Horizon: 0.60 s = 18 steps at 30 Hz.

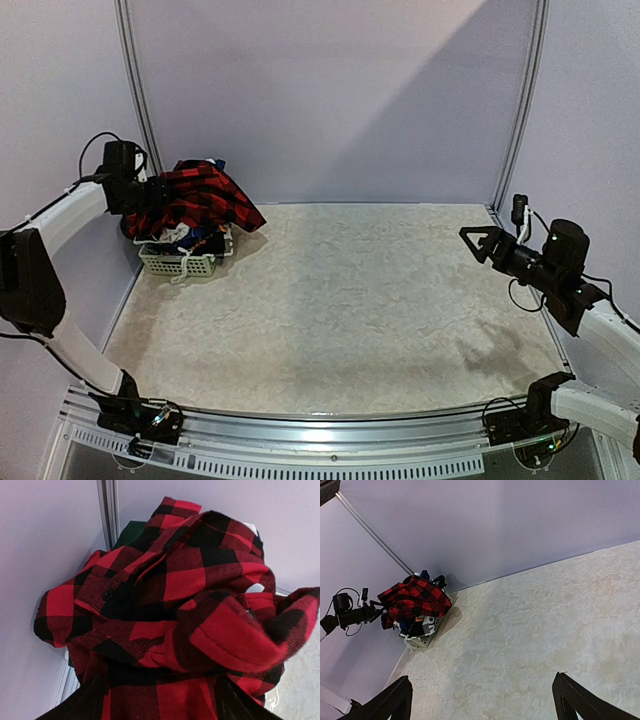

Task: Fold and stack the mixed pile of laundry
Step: Pick up the crumpled shirt from the bin.

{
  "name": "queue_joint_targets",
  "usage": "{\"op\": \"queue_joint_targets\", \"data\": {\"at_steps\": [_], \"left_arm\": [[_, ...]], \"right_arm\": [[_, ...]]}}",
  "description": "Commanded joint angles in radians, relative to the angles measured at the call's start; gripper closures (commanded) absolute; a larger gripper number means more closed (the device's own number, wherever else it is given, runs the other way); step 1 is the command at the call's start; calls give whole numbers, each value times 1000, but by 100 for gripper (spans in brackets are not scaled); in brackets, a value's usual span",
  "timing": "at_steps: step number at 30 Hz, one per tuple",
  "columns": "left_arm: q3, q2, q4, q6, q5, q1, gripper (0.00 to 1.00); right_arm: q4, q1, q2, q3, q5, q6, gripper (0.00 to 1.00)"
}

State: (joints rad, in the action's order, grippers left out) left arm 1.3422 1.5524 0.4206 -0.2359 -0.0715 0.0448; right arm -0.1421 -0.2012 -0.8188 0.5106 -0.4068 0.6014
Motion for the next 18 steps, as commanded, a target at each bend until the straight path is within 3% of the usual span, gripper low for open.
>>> {"op": "queue_joint_targets", "data": {"at_steps": [1,8,18], "left_arm": [[35,54,-52,4,103,18,24],[94,122,-92,3,176,18,28],[142,83,-13,58,46,16,9]], "right_arm": [[-20,-10,-13,-11,-22,8,1],[-23,-21,-43,-5,-27,16,1],[-7,-38,-38,3,-17,17,1]]}}
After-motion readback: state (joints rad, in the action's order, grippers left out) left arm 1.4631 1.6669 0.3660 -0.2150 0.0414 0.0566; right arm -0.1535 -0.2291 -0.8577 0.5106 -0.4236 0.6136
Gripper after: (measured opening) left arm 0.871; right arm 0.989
